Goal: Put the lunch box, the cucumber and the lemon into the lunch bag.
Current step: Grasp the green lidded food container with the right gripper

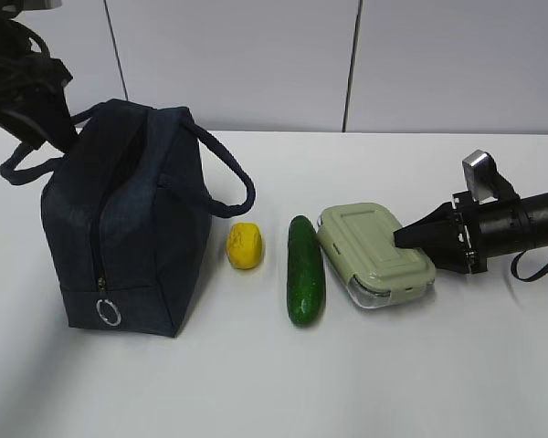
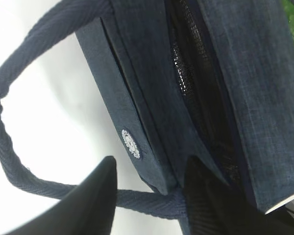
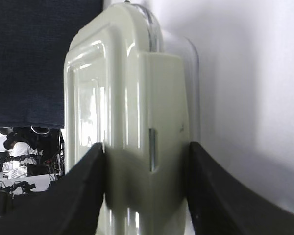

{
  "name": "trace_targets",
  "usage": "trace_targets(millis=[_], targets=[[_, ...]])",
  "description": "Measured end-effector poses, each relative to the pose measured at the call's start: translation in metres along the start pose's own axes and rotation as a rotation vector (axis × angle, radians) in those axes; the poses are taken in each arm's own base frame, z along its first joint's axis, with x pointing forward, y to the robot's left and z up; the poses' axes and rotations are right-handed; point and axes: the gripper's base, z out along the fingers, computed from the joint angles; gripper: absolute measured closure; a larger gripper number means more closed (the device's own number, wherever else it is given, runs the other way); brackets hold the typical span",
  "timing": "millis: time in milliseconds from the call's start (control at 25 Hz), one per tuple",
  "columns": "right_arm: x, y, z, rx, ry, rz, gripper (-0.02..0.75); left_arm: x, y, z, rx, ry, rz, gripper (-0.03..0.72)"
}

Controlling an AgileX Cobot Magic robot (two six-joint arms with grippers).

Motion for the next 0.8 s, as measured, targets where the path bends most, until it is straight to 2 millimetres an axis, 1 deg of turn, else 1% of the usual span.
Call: trace_targets(millis=[120, 320, 400, 680, 800], targets=[[0.000, 0.000, 0.000, 0.000, 0.000, 0.000, 0.366, 0.004, 0.000, 0.002, 0.004, 0.014, -0.004, 0.374], [0.000, 0.000, 0.000, 0.000, 0.000, 0.000, 0.366, 0.015, 0.001, 0.017, 0.018, 0.075, -0.023, 0.374], [0.000, 0.000, 0.000, 0.000, 0.000, 0.000, 0.366, 0.017, 0.002, 0.020, 0.020, 0.086, -0.027, 0.374], [0.000, 0.000, 0.000, 0.000, 0.000, 0.002, 0.366, 0.017, 0.002, 0.020, 0.018, 0.081, -0.029, 0.375], [0.000, 0.000, 0.000, 0.000, 0.000, 0.002, 0.366, 0.016, 0.004, 0.027, 0.021, 0.097, -0.033, 0.395]])
